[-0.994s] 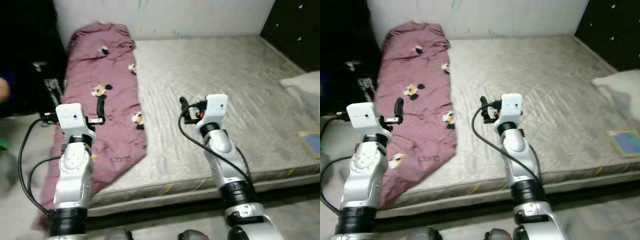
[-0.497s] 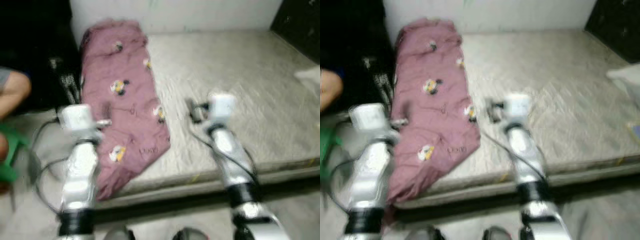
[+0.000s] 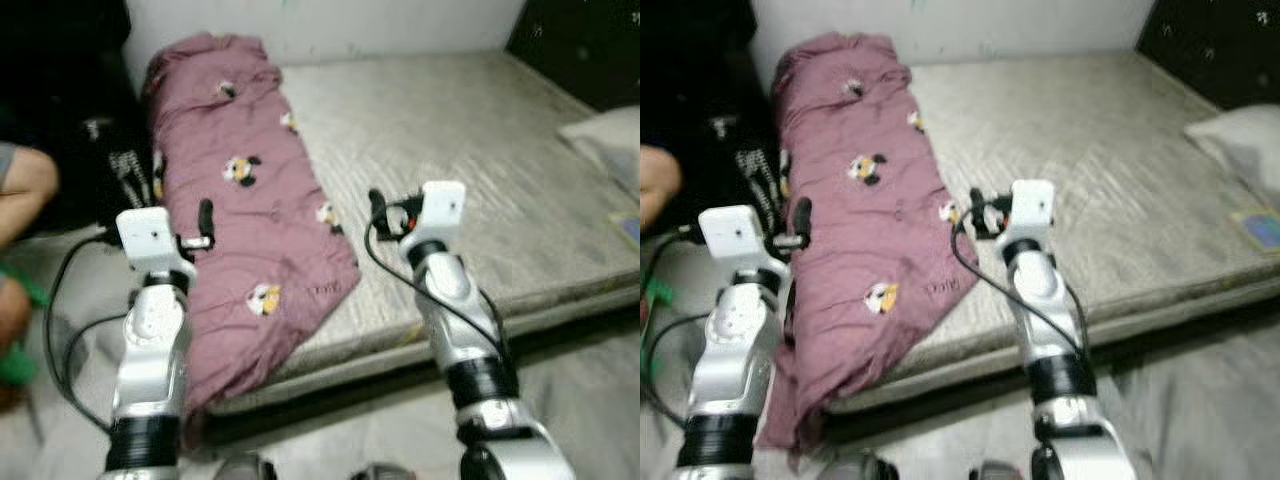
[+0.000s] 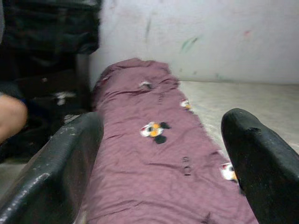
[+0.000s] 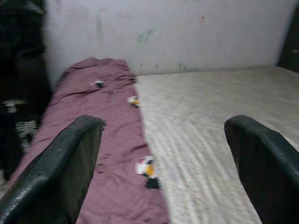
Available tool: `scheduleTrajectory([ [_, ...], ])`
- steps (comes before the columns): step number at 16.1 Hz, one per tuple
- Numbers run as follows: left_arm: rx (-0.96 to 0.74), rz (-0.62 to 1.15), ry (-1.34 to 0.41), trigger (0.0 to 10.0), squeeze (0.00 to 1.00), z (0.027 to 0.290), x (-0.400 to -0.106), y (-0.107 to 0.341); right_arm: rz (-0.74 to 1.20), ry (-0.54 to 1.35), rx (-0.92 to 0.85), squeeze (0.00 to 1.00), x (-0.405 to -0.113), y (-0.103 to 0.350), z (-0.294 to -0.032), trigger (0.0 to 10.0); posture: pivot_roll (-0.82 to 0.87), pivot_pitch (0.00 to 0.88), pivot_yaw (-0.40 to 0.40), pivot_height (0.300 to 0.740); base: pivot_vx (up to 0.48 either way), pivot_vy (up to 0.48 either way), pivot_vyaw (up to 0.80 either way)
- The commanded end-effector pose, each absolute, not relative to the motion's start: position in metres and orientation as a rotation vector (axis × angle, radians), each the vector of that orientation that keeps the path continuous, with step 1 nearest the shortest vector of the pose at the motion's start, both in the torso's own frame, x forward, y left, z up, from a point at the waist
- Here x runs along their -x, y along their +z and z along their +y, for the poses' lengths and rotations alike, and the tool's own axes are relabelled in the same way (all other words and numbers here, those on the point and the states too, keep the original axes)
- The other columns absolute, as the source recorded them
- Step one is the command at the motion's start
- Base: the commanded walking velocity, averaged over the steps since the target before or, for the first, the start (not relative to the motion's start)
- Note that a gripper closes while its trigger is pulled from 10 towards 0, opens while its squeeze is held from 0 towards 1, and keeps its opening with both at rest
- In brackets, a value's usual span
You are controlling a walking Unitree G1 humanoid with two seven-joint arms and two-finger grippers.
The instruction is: Clean up the room
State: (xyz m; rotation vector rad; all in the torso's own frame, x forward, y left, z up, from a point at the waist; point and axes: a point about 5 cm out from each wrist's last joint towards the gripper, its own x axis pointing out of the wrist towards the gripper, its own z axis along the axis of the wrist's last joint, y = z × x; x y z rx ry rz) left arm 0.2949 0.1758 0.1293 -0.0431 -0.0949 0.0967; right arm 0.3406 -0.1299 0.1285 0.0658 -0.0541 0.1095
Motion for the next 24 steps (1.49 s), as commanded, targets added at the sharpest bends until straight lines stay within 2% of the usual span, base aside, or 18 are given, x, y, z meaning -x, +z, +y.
scheduleTrajectory([
  [1, 0.049, -0.121, 0.058, 10.0, 0.00, 0.1710, -0.2953, 0.1358, -0.049, 0.083, -0.066, 0.00, -0.3411, 0.1287, -0.1362, 10.0, -0.05, 0.000, -0.013, 0.740, 0.000, 0.000, -0.53],
  [5, 0.054, -0.135, 0.021, 10.0, 0.00, 0.1672, -0.2932, 0.1364, -0.046, 0.082, -0.066, 0.00, -0.3397, 0.1271, -0.1359, 10.0, -0.05, 0.000, -0.013, 0.740, 0.000, 0.000, 0.00],
  [8, 0.054, -0.139, 0.013, 10.0, 0.00, 0.1665, -0.2929, 0.1366, -0.044, 0.080, -0.066, 0.00, -0.3400, 0.1272, -0.1362, 10.0, -0.05, 0.000, -0.014, 0.740, 0.285, 0.000, -0.43],
  [20, 0.059, -0.139, 0.009, 10.0, 0.00, 0.1656, -0.2931, 0.1365, -0.048, 0.069, -0.056, 0.00, -0.3412, 0.1281, -0.1385, 10.0, -0.05, 0.000, -0.015, 0.740, 0.351, 0.000, 0.00],
  [24, 0.053, -0.142, 0.040, 10.0, 0.00, 0.1678, -0.2934, 0.1363, -0.047, 0.065, -0.054, 0.00, -0.3415, 0.1280, -0.1392, 10.0, -0.05, 0.000, -0.017, 0.740, 0.000, 0.000, 0.00],
])
